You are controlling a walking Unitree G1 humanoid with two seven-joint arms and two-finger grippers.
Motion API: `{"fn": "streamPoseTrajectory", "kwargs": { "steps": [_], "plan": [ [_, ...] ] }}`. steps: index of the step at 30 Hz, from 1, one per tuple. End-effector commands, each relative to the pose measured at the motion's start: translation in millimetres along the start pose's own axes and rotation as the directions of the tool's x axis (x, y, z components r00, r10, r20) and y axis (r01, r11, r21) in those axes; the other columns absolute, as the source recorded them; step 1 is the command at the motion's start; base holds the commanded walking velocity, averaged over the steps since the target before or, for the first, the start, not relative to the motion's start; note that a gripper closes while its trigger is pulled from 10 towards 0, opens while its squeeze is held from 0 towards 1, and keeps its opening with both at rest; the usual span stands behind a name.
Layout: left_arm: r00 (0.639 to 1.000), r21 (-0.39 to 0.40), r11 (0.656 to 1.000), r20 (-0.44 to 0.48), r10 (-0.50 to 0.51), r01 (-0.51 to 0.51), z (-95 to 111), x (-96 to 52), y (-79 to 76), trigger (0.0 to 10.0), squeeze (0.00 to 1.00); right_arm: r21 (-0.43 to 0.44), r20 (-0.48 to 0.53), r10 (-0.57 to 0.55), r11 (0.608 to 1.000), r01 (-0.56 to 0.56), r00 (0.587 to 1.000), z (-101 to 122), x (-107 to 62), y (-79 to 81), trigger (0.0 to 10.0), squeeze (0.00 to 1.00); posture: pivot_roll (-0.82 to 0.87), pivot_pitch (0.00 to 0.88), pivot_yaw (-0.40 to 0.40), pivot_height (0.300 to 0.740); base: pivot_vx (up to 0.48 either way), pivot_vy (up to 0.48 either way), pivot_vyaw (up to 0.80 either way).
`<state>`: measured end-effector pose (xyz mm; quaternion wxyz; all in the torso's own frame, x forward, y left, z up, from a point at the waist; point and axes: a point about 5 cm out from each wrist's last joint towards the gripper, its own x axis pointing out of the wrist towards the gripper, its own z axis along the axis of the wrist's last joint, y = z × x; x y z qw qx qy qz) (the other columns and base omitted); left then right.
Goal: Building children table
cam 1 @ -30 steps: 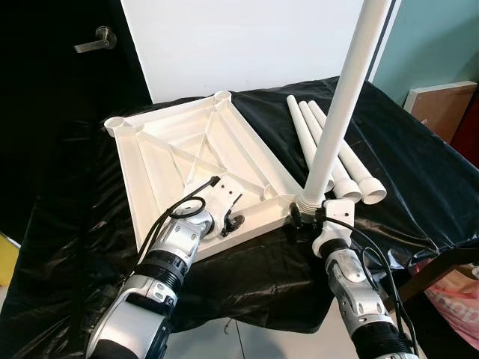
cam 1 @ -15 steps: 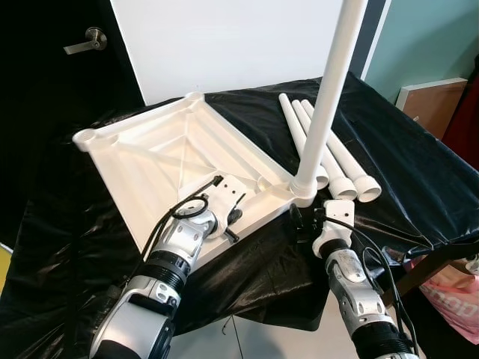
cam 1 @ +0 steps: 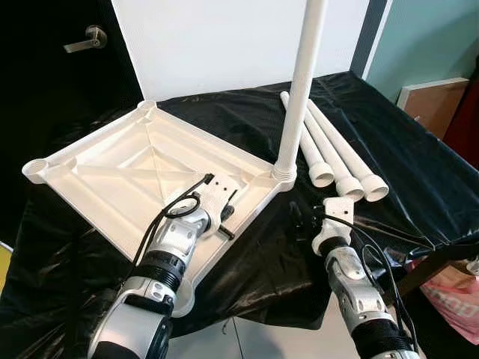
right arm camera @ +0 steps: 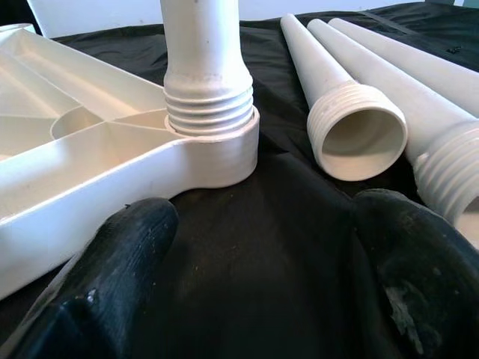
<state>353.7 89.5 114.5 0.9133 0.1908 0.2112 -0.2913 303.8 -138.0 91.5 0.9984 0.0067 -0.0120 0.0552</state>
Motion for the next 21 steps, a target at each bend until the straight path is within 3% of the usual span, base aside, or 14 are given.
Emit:
{"fn": "streamPoseTrajectory", "kwargs": {
  "steps": [1,3,4,10,11,12,17,21],
  "plan": [
    [0.970,0.011,0.970,0.002,0.242,-0.242,0,-0.4,8.5,10.0,0.00,0.008,-0.013,0.007,1.000,-0.007,1.000,-1,1.7,2.0,10.0,0.00,-0.18,0.008,0.025,0.740,0.000,0.000,0.00],
    [0.975,-0.033,0.975,0.035,0.221,-0.220,4,-0.1,5.6,10.0,0.00,0.008,-0.012,0.008,1.000,-0.008,1.000,0,2.4,2.3,10.0,0.00,-0.18,0.011,0.024,0.740,0.000,0.000,0.00],
    [0.977,-0.058,0.978,0.059,0.205,-0.201,7,-0.6,4.3,10.0,1.00,0.008,-0.011,0.009,1.000,-0.009,1.000,0,2.7,2.6,10.0,0.00,-0.18,0.011,0.024,0.740,0.000,0.000,0.00],
    [0.975,-0.096,0.980,0.124,0.183,-0.172,19,-4.2,6.0,10.0,1.00,0.010,-0.014,0.014,1.000,-0.014,1.000,0,3.6,3.3,10.0,0.00,-0.18,0.018,0.022,0.740,0.000,0.000,0.00],
    [0.971,-0.085,0.983,0.163,0.178,-0.166,26,-7.5,8.9,10.0,0.95,0.010,-0.017,0.021,1.000,-0.020,1.000,0,3.6,4.4,10.0,0.00,-0.18,0.019,0.021,0.740,0.000,0.000,0.00],
    [0.964,-0.071,0.986,0.210,0.164,-0.152,34,-12.1,12.1,10.0,0.00,0.010,-0.022,0.029,1.000,-0.029,0.999,-1,3.7,5.8,10.0,0.00,-0.18,0.020,0.019,0.740,0.000,0.000,0.00],
    [0.955,-0.072,0.985,0.243,0.169,-0.156,42,-21.4,20.4,10.0,0.00,0.009,-0.031,0.047,0.999,-0.047,0.998,-2,3.9,8.6,10.0,0.00,-0.17,0.021,0.018,0.740,0.000,0.000,0.00],
    [0.946,-0.023,0.973,0.229,0.229,-0.230,39,-32.7,36.9,10.0,0.00,0.009,-0.040,0.059,0.998,-0.059,0.997,-3,4.3,10.7,10.0,0.00,-0.17,0.022,0.017,0.740,0.000,0.000,0.00]
  ]
}}
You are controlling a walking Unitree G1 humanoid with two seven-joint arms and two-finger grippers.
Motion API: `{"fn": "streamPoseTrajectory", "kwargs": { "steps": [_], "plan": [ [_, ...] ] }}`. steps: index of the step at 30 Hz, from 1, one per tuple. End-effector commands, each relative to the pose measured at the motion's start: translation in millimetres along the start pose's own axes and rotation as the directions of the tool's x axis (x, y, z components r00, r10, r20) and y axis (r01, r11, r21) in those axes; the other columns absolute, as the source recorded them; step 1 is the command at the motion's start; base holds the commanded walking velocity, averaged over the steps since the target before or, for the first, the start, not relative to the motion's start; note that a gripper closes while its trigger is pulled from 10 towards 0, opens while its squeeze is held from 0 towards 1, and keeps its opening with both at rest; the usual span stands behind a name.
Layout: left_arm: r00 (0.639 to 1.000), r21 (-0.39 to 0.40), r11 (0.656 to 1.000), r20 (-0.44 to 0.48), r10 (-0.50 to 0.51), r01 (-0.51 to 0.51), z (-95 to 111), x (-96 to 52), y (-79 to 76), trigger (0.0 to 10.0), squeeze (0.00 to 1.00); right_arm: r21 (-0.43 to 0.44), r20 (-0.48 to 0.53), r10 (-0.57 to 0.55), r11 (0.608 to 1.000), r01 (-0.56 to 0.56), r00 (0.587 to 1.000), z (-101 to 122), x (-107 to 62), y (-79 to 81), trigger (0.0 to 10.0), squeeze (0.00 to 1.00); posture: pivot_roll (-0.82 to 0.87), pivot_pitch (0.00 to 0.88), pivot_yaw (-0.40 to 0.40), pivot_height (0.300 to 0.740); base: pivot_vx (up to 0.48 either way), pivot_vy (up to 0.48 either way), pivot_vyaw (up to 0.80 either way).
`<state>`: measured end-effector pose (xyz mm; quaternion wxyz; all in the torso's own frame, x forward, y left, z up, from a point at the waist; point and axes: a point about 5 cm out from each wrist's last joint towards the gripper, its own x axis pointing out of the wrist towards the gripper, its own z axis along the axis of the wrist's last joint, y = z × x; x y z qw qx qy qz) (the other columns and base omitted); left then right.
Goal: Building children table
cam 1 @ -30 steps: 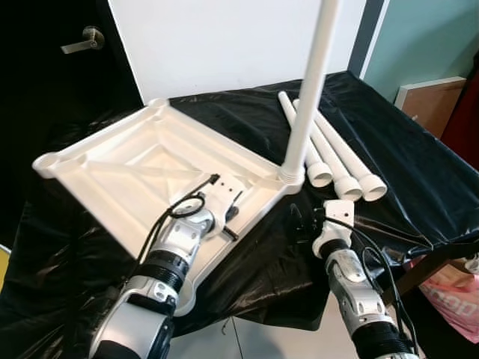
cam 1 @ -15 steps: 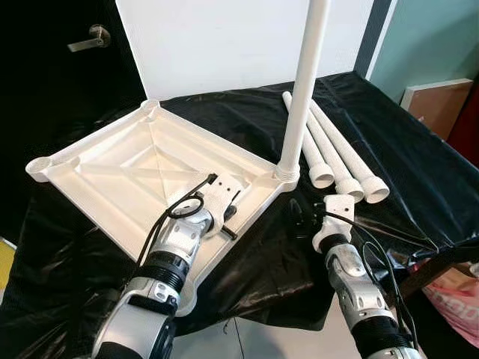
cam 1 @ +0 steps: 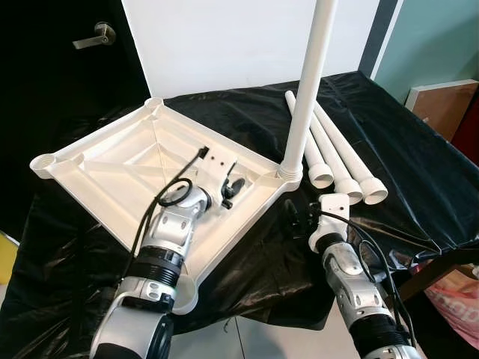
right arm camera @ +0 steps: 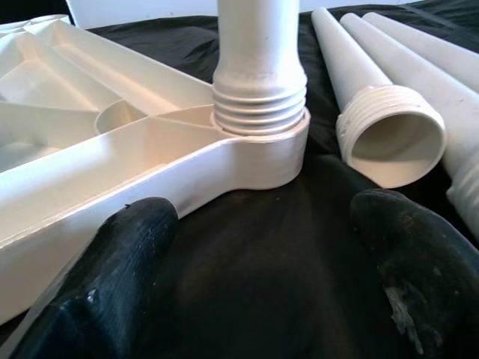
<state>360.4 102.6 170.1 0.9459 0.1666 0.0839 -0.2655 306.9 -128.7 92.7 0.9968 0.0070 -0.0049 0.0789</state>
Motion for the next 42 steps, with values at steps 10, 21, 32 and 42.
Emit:
{"fn": "streamPoseTrajectory", "kwargs": {
  "steps": [10,21,32,42],
  "plan": [
    [0.944,0.288,0.930,-0.165,0.285,-0.230,-26,-47.2,68.8,10.0,0.00,-0.004,-0.046,0.027,1.000,-0.027,0.999,-4,3.9,3.6,10.0,0.00,-0.16,0.026,0.012,0.740,0.000,0.000,0.00],
    [0.903,0.392,0.896,-0.273,0.332,-0.211,-47,-68.4,74.4,10.0,0.00,-0.006,-0.066,0.040,0.999,-0.041,0.997,-4,8.2,8.3,10.0,0.00,-0.14,0.038,0.006,0.740,0.000,0.000,0.00],
    [0.909,0.428,0.903,-0.391,0.144,0.040,-70,-71.3,38.2,10.0,0.00,0.014,-0.117,0.095,0.995,-0.094,0.989,-3,21.0,18.6,10.0,0.00,-0.13,0.028,-0.001,0.740,0.000,0.000,0.00],
    [0.933,0.367,0.920,-0.359,0.007,0.134,-59,-65.1,10.3,10.0,0.00,0.016,-0.195,0.247,0.968,-0.249,0.949,-5,38.3,36.0,10.0,0.00,-0.12,0.016,-0.005,0.740,0.000,0.000,0.00]
  ]
}}
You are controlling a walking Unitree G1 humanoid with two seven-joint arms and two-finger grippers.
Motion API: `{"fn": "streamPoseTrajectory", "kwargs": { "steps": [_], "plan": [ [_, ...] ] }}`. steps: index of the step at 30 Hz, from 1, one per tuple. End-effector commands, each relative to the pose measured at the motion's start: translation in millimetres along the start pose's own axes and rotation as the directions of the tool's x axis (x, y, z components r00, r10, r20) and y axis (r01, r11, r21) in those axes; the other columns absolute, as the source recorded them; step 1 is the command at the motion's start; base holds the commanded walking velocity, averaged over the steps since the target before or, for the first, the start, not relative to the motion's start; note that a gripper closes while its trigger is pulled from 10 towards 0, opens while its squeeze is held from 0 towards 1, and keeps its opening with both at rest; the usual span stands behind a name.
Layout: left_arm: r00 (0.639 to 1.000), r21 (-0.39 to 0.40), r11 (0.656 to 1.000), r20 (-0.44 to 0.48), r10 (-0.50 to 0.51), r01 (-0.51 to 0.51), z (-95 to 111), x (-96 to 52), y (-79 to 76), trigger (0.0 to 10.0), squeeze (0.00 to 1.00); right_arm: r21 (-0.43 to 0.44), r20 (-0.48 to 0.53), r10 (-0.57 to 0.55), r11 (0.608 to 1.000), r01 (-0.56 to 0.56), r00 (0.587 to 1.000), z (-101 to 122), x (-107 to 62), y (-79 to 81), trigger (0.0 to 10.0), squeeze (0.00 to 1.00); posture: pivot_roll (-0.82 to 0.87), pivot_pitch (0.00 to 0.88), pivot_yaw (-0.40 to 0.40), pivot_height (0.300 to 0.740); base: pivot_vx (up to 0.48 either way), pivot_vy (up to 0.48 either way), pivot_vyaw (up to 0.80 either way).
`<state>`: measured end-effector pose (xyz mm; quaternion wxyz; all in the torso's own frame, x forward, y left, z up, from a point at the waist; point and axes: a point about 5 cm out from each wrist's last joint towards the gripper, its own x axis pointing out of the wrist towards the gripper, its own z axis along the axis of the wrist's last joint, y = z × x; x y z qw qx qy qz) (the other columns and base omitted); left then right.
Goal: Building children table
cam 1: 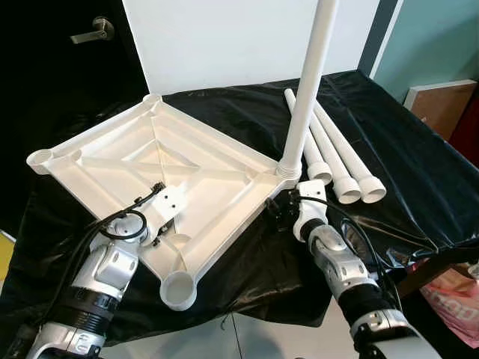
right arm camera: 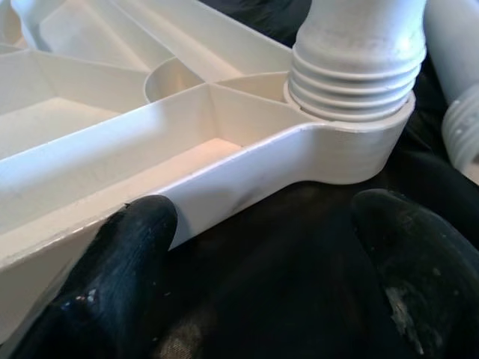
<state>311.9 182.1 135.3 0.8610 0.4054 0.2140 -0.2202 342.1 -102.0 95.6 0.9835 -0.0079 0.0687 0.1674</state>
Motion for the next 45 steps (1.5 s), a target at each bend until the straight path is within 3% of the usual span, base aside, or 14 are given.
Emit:
{"fn": "streamPoseTrajectory", "kwargs": {
  "steps": [1,13,17,21,22,23,24,26,28,35,37,41,43,45],
  "plan": [
    [0.992,0.012,0.995,0.073,-0.101,0.100,16,-0.1,-16.7,10.0,0.00,-0.005,-0.044,0.093,0.996,-0.093,0.995,-6,4.7,16.8,10.0,0.00,-0.12,0.012,-0.007,0.740,0.000,0.000,0.00],
    [0.962,0.006,0.978,0.176,-0.207,0.209,49,-1.3,-50.5,10.0,0.00,-0.047,-0.009,0.145,0.988,-0.145,0.989,13,22.3,22.8,10.0,0.00,-0.10,0.003,-0.015,0.740,0.000,0.000,0.00],
    [0.962,0.000,0.978,0.178,-0.206,0.210,51,-1.2,-52.2,10.0,0.00,-0.033,0.007,0.137,0.990,-0.136,0.991,17,24.5,21.1,10.0,0.00,-0.11,0.007,-0.014,0.740,0.000,0.000,0.00],
    [0.977,-0.025,0.990,0.167,-0.136,0.142,51,0.6,-41.2,10.0,0.00,-0.049,0.013,0.110,0.993,-0.109,0.994,17,24.5,15.5,10.0,0.00,-0.11,0.013,-0.013,0.740,0.000,0.000,0.00],
    [0.990,-0.051,0.998,0.140,-0.025,0.032,46,1.7,-22.3,10.0,0.00,-0.053,0.022,0.091,0.995,-0.089,0.996,17,23.0,10.8,10.0,0.00,-0.11,0.017,-0.012,0.740,0.000,0.000,0.00],
    [0.990,-0.051,0.998,0.140,-0.025,0.032,46,1.7,-22.3,10.0,0.00,-0.053,0.022,0.091,0.995,-0.089,0.996,17,23.0,10.8,10.0,0.00,-0.11,0.017,-0.012,0.740,0.000,0.000,0.00],
    [0.992,-0.053,0.997,0.118,0.053,-0.047,42,0.6,-6.9,10.0,0.00,-0.060,0.030,0.081,0.995,-0.079,0.996,15,20.4,7.3,10.0,0.00,-0.11,0.020,-0.011,0.740,0.000,0.000,0.00],
    [0.991,-0.051,0.997,0.115,0.069,-0.064,41,0.0,-3.2,10.0,0.00,-0.061,0.031,0.080,0.995,-0.078,0.996,15,19.5,6.6,10.0,0.00,-0.11,0.020,-0.011,0.740,0.000,0.000,0.00],
    [0.986,-0.059,0.989,0.094,0.139,-0.134,35,-4.8,13.5,10.0,0.00,-0.073,0.038,0.069,0.995,-0.066,0.997,11,13.6,1.4,10.0,0.00,-0.11,0.024,-0.012,0.740,0.000,0.000,0.00],
    [0.973,-0.086,0.975,0.090,0.213,-0.205,27,-13.3,33.1,10.0,0.00,-0.080,0.062,0.054,0.996,-0.049,0.997,6,2.1,-3.1,10.0,0.00,-0.12,0.035,-0.006,0.740,0.000,0.000,0.00],
    [0.955,-0.176,0.956,0.141,0.261,-0.235,28,-24.3,49.1,10.0,0.00,-0.085,0.090,0.059,0.995,-0.052,0.994,1,-13.7,-1.2,10.0,0.00,-0.12,0.040,-0.006,0.740,0.000,0.000,0.00],
    [0.953,-0.224,0.954,0.181,0.244,-0.202,31,-29.3,51.5,10.0,0.00,-0.083,0.105,0.067,0.995,-0.058,0.992,0,-23.2,1.8,10.0,0.00,-0.12,0.047,-0.005,0.740,0.000,0.000,0.00],
    [0.968,-0.151,0.986,0.226,0.110,-0.077,29,-30.7,35.3,10.0,0.00,-0.080,0.112,0.071,0.995,-0.063,0.991,-1,-29.0,3.1,10.0,0.00,-0.12,0.051,-0.002,0.740,0.000,0.000,0.00],
    [0.968,-0.151,0.986,0.226,0.110,-0.077,29,-30.7,35.3,10.0,0.00,-0.080,0.112,0.071,0.995,-0.063,0.991,-1,-29.0,3.1,10.0,0.00,-0.12,0.051,-0.002,0.740,0.000,0.000,0.00]
  ]
}}
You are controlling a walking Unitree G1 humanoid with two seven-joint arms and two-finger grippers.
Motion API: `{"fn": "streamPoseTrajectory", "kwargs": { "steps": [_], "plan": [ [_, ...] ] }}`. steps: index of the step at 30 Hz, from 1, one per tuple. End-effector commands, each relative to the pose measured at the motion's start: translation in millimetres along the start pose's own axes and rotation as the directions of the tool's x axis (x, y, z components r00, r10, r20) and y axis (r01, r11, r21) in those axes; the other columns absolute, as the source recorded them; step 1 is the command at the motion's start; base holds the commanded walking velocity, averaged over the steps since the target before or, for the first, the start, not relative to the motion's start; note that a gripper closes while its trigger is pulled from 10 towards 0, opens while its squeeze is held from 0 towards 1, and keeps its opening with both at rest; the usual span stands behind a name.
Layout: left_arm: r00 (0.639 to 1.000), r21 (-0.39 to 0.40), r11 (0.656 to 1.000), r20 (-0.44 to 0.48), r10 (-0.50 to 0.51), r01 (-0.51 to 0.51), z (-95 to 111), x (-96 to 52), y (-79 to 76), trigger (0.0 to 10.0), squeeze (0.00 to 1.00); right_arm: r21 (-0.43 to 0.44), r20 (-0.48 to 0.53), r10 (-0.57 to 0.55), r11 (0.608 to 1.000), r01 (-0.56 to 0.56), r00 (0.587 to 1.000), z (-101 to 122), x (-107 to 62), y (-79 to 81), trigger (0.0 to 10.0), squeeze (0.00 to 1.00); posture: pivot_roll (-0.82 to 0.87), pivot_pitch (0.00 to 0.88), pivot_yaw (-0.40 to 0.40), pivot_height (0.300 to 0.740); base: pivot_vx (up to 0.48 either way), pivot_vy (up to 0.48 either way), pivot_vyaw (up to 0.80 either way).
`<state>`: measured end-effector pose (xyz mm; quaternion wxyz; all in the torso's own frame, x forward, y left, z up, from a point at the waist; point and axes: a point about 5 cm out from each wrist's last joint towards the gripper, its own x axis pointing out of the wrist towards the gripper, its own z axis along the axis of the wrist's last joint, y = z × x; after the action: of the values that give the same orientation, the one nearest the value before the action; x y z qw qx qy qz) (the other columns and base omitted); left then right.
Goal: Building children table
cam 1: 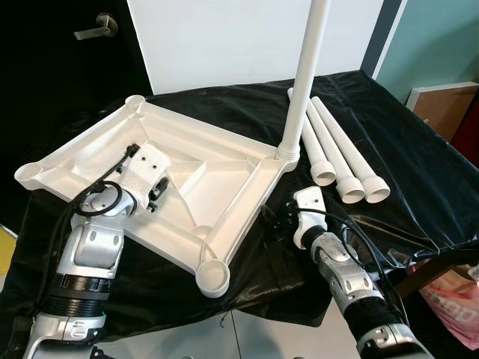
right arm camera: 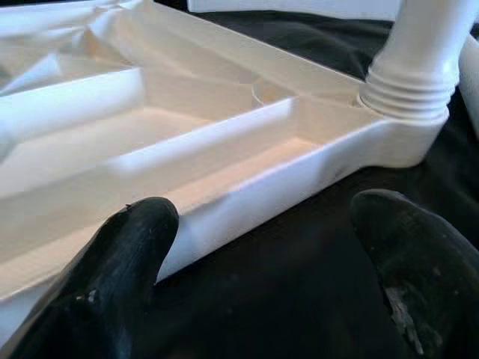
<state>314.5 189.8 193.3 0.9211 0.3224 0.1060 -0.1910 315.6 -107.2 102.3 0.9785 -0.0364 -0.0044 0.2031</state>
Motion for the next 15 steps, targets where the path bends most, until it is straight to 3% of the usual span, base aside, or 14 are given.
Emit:
{"fn": "streamPoseTrajectory", "kwargs": {
  "steps": [1,2,3,4,8,9,11,12,15],
  "plan": [
    [0.999,0.011,0.999,0.009,-0.036,0.036,0,0.0,-5.6,10.0,0.00,0.010,-0.019,0.001,1.000,0.000,1.000,-3,-2.2,-0.3,10.0,0.00,-0.12,0.051,-0.002,0.740,0.000,0.000,0.00],
    [0.984,0.034,0.984,0.019,-0.177,0.176,-5,-6.1,-21.8,10.0,0.00,0.010,-0.020,0.001,1.000,-0.001,1.000,-4,-5.0,-0.8,10.0,0.00,-0.12,0.052,-0.002,0.740,0.000,0.000,0.00],
    [0.984,0.034,0.984,0.019,-0.177,0.176,-5,-6.1,-21.8,10.0,0.00,0.010,-0.020,0.001,1.000,-0.001,1.000,-4,-5.0,-0.8,10.0,0.00,-0.12,0.052,-0.002,0.740,0.000,0.000,0.00],
    [0.958,0.047,0.958,0.013,-0.285,0.284,-10,-12.1,-33.8,10.0,0.00,0.006,-0.025,0.000,1.000,0.001,1.000,-6,-7.3,-2.4,10.0,0.00,-0.12,0.053,-0.003,0.740,0.000,0.000,0.00],
    [0.939,0.036,0.938,-0.007,-0.344,0.344,-16,-15.9,-39.7,10.0,0.00,0.001,-0.030,-0.004,1.000,0.004,1.000,-7,-8.7,-4.9,10.0,0.00,-0.12,0.054,-0.005,0.740,0.000,0.000,0.00],
    [0.931,0.024,0.931,-0.035,-0.363,0.364,-23,-16.7,-39.5,10.0,0.17,-0.006,-0.035,-0.007,1.000,0.007,0.999,-6,-10.0,-8.2,10.0,0.00,-0.12,0.053,-0.008,0.740,0.000,0.000,0.00],
    [0.931,0.024,0.931,-0.035,-0.363,0.364,-23,-16.7,-39.5,10.0,0.17,-0.006,-0.035,-0.007,1.000,0.007,0.999,-6,-10.0,-8.2,10.0,0.00,-0.12,0.053,-0.008,0.740,0.000,0.000,0.00],
    [0.932,0.011,0.933,-0.062,-0.358,0.360,-29,-16.3,-36.0,10.0,1.00,-0.013,-0.038,-0.010,1.000,0.010,0.999,-6,-10.8,-10.8,10.0,0.00,-0.12,0.052,-0.008,0.740,0.000,0.000,0.00],
    [0.933,0.017,0.936,-0.096,-0.348,0.351,-36,-15.6,-31.6,10.0,1.00,-0.020,-0.043,-0.010,1.000,0.009,0.999,-4,-12.2,-12.5,10.0,0.00,-0.12,0.052,-0.008,0.740,0.000,0.000,0.00]
  ]
}}
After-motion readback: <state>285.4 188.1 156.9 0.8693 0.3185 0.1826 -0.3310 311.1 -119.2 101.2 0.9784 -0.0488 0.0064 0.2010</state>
